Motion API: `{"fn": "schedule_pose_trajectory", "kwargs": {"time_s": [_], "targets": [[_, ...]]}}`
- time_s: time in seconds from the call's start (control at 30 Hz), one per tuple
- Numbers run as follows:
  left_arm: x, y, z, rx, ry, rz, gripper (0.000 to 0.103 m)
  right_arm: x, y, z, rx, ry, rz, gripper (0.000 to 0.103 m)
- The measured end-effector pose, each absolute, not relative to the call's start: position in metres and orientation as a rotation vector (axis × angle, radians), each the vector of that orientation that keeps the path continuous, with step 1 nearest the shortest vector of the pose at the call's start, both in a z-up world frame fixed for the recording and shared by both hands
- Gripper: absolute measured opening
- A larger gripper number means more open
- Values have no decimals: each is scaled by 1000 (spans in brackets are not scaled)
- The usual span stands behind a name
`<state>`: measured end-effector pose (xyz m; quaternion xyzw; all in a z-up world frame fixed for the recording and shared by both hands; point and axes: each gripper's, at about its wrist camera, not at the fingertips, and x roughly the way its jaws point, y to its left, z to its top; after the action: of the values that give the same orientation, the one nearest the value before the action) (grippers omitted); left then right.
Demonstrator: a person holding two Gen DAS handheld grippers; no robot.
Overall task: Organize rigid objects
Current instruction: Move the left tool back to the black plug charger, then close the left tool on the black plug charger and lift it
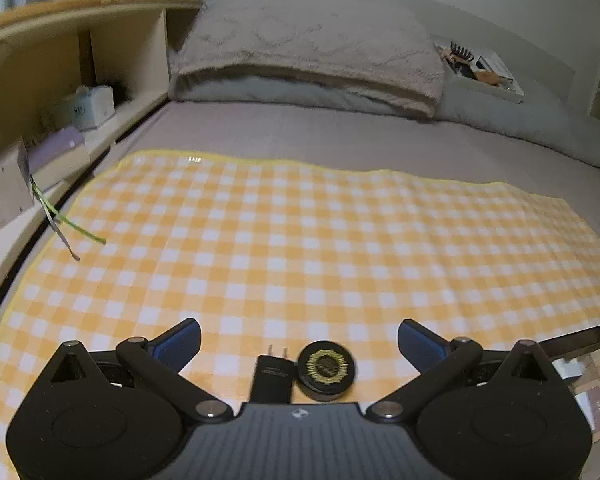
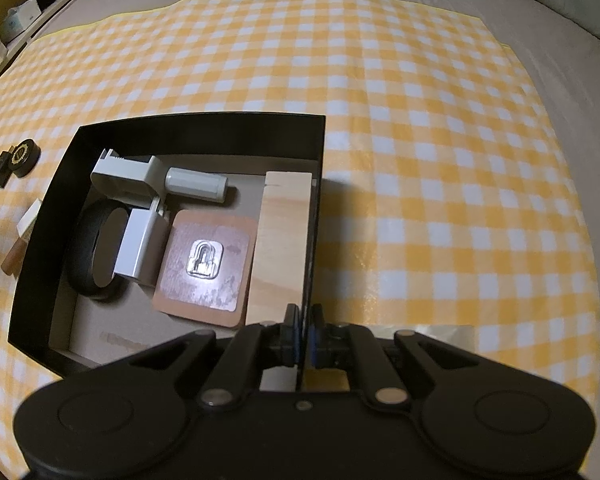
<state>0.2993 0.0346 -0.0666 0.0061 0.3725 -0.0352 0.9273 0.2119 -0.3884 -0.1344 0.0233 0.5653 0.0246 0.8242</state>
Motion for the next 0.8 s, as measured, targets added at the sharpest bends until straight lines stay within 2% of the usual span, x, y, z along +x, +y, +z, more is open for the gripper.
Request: {"fn": "schedule_pose_trajectory", "kwargs": {"time_s": [0.27,0.4,0.57,0.6,0.63,0.67,0.73,0.8], "targets": [[323,35,-98,64,863,-100,101,213,-390,-135,58,1203,55,6],[334,29,-117,120,958,-79,89,213,-389,-135,58,1204,57,6],[335,34,-129,141,1039,-93,81,212,-392,-136,75,1203,70,7],[334,35,-129,140,1037,-100,74,212,-393,-137,76,1203,73,7],[333,37,-128,139,1031,-102,62,212,-394,-137,76,1202,76,7],[332,39,-128,143,1029,-94,58,212,-394,-137,77,1203,78,8],[331,48,-129,135,1047,-70,54,213,-394,-137,84,1205,77,8],[332,59,-128,104,1058,-62,54,212,-393,-137,79,1203,80,8]]}}
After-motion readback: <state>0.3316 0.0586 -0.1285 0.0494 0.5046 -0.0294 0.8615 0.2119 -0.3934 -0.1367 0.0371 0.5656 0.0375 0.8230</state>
